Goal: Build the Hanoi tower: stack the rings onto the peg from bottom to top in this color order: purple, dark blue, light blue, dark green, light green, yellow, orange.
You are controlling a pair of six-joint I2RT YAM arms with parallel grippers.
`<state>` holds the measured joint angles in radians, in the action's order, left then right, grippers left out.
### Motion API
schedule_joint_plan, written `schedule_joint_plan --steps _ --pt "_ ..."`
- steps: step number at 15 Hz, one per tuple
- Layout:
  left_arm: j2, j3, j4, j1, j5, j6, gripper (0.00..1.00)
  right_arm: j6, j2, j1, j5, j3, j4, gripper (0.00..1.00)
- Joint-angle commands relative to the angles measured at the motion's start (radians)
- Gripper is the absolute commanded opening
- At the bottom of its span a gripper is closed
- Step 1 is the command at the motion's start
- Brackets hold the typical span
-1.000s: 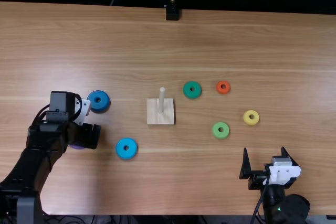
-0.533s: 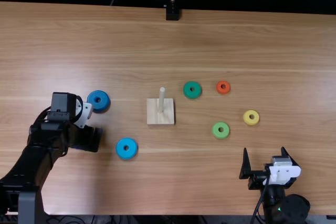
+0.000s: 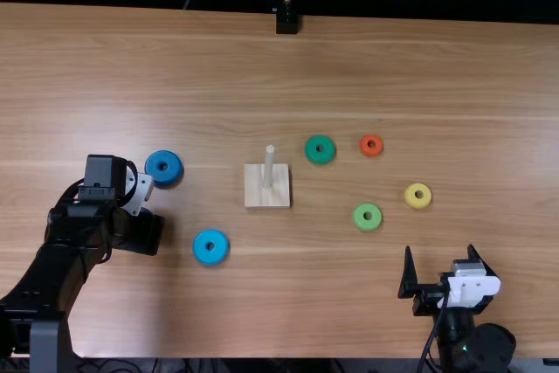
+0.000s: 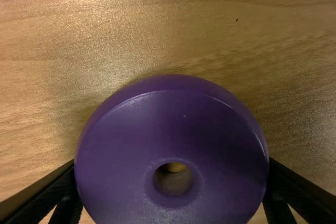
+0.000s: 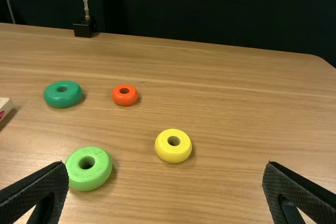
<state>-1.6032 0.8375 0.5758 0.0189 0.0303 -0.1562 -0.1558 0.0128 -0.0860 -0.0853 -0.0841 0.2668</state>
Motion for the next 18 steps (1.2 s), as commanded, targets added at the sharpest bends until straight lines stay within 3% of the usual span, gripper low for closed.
schedule_joint_plan --steps 1,7,12,15,16,18 --pt "-0.003 -0.018 0.000 -0.002 0.034 -0.004 0.03 -0.004 -0.013 -0.011 0.002 0.069 0.053 1.00" --pt "0.065 0.133 0.052 0.016 0.012 -0.006 0.00 -0.002 -0.013 -0.011 0.002 0.069 0.053 1.00" --pt "0.063 0.434 0.507 0.062 0.014 0.000 0.00 -0.004 -0.013 -0.011 0.002 0.069 0.053 1.00" --pt "0.048 0.630 0.604 0.138 0.019 0.002 0.00 -0.004 -0.013 -0.011 0.002 0.069 0.053 1.00" --pt "0.028 0.684 0.628 0.162 0.019 0.013 0.00 -0.002 -0.013 -0.011 0.002 0.069 0.053 1.00" --pt "-0.020 0.799 0.676 0.214 0.021 0.099 0.00 -0.004 -0.013 -0.011 0.002 0.069 0.053 1.00"
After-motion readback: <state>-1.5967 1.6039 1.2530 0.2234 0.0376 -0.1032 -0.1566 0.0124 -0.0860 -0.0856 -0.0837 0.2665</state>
